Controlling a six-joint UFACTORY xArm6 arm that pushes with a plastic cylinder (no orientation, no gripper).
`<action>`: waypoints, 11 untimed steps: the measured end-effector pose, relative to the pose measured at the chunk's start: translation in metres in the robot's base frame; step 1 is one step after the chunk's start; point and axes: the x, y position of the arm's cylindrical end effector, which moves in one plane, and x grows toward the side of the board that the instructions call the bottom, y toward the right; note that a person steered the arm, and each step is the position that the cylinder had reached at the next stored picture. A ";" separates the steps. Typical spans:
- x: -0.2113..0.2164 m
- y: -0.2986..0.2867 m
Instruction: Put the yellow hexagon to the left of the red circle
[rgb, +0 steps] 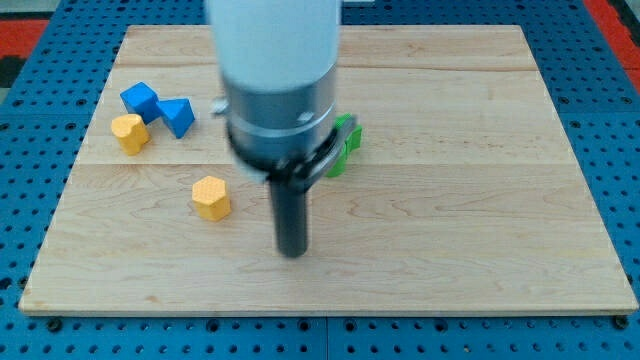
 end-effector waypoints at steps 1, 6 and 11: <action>0.012 -0.055; -0.026 -0.084; -0.151 -0.048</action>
